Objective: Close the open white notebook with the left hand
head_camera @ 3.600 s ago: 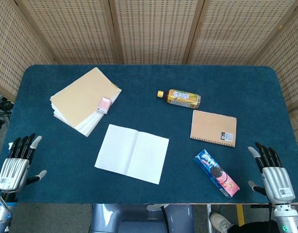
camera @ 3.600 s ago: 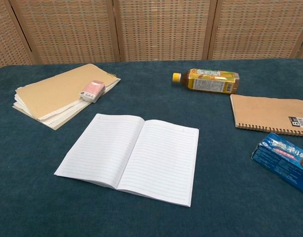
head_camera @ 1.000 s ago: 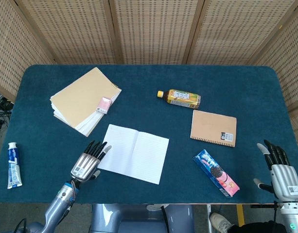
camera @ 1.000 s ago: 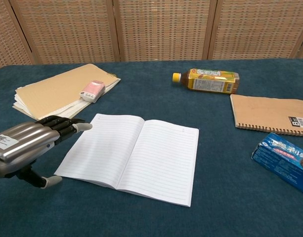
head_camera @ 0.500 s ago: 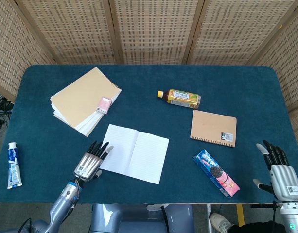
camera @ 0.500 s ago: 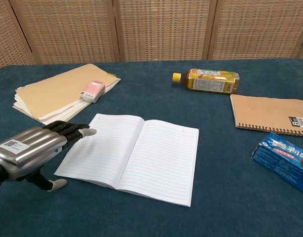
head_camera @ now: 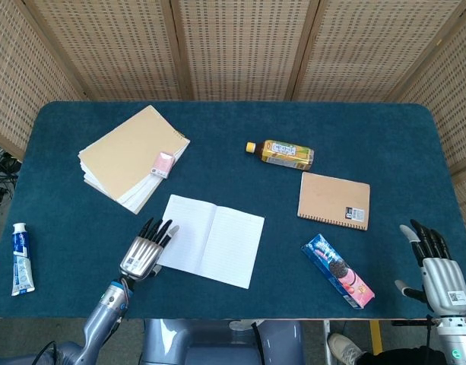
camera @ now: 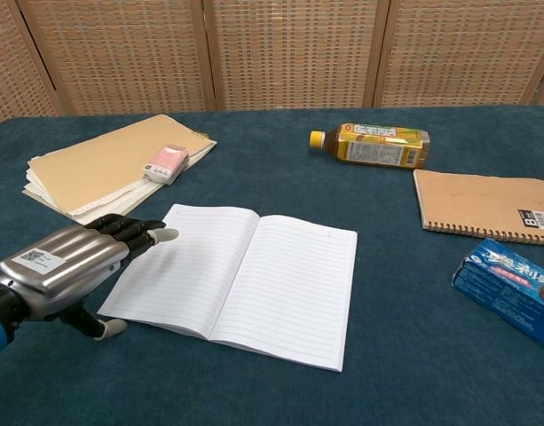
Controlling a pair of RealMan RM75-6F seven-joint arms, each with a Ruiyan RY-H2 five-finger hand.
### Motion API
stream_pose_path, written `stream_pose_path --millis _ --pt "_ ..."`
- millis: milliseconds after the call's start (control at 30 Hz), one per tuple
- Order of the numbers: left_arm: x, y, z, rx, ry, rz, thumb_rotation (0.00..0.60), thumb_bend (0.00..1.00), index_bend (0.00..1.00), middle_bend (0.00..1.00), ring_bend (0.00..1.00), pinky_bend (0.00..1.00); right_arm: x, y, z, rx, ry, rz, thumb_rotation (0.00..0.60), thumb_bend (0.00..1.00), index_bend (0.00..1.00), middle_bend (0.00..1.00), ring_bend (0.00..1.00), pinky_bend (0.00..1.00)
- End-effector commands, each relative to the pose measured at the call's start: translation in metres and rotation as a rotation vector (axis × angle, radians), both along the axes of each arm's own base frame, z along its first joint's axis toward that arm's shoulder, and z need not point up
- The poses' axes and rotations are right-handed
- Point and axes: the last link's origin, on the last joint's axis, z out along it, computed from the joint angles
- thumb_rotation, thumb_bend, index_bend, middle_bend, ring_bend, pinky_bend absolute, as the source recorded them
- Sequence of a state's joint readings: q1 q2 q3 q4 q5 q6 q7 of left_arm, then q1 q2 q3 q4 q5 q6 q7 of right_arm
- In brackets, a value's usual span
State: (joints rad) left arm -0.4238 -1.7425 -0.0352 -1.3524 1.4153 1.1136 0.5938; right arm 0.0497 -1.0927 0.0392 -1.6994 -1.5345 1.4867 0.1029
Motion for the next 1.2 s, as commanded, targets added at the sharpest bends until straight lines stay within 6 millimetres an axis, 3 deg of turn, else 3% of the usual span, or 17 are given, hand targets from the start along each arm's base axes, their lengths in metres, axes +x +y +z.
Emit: stream_pose_path --millis 33,367,800,1200 --pt "0.0 0.0 -0.001 0.004 0.0 0.0 0.6 0.29 0.0 0.0 0.0 0.0 0.0 0.0 0.0 0.001 0.0 0.0 0.6 0.11 0.0 0.0 0.0 0.0" --pt "0.002 -0.001 -0.001 0.001 -0.005 -0.007 0.6 0.41 0.0 0.0 0.0 0.0 0.001 0.001 -0.001 0.004 -0.001 0.004 0.6 0.11 0.0 0.0 0.0 0.0" --pt "0.008 -0.006 0.001 -0.009 -0.017 -0.03 0.6 0.65 0.0 0.0 0.0 0.0 0.001 0.001 -0.001 0.004 -0.001 0.006 0.6 0.11 0.0 0.0 0.0 0.0" --pt "0.017 -0.008 0.002 0.005 -0.013 -0.072 0.6 0.66 0.0 0.0 0.0 0.0 0.001 0.001 -0.001 0.004 -0.005 0.005 0.6 0.11 0.0 0.0 0.0 0.0"
